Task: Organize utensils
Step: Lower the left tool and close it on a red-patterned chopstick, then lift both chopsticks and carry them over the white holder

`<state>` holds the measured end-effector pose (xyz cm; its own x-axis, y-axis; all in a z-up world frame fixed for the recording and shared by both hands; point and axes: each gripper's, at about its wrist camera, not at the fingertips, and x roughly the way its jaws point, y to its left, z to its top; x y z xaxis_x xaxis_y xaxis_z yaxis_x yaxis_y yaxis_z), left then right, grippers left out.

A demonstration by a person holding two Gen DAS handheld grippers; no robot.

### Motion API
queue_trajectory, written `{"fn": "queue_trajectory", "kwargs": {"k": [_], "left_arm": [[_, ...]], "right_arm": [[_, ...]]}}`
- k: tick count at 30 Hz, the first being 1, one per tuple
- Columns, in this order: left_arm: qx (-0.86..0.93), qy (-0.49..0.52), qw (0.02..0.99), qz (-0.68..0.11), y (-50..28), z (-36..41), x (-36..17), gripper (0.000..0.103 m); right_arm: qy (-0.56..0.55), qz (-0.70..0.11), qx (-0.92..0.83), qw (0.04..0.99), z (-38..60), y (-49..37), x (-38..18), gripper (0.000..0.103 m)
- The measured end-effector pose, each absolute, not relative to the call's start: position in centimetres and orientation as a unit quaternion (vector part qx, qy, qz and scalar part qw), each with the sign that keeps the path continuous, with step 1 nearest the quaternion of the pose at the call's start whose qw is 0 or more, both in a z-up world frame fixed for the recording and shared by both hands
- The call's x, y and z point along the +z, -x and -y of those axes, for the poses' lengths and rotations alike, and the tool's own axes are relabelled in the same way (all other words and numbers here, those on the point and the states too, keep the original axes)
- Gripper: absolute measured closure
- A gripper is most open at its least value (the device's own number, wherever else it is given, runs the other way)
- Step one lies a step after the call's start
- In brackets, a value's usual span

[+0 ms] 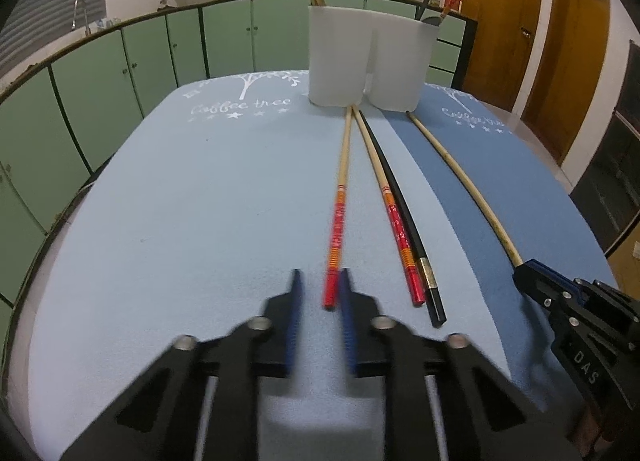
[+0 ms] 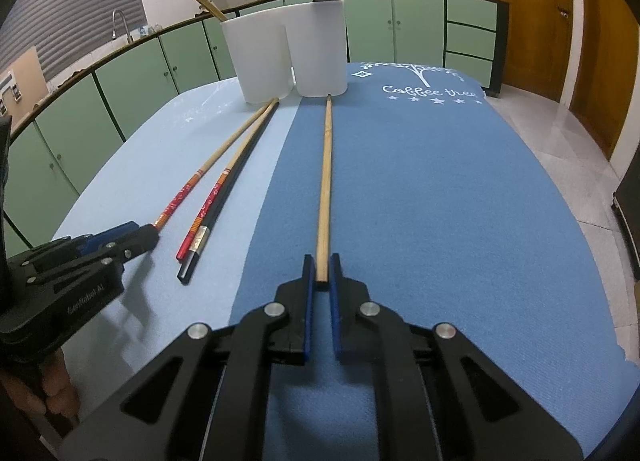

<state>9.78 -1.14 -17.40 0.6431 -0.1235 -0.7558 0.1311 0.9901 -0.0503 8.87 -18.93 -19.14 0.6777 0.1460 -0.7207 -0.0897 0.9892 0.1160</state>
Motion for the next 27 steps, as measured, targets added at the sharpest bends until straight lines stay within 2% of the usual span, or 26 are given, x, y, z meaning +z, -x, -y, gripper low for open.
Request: {"fn": "queue_trajectory", "kwargs": {"k": [8,27], "left_arm": [[-0.079,-0.003,0.911,-0.405,-9.4,1.4,-16.1,0.097],[-0.082,0.002,0.947,-0.311,-8.3,0.3,-7.1,0.097]], "right_arm": [[-0.042,-0.38,0.068,0.922,19.3,-8.6,-17.5,0.097],[-0.03,-0.296,0.078,0.951,21.1,-8.4,-9.0,0.097]]}}
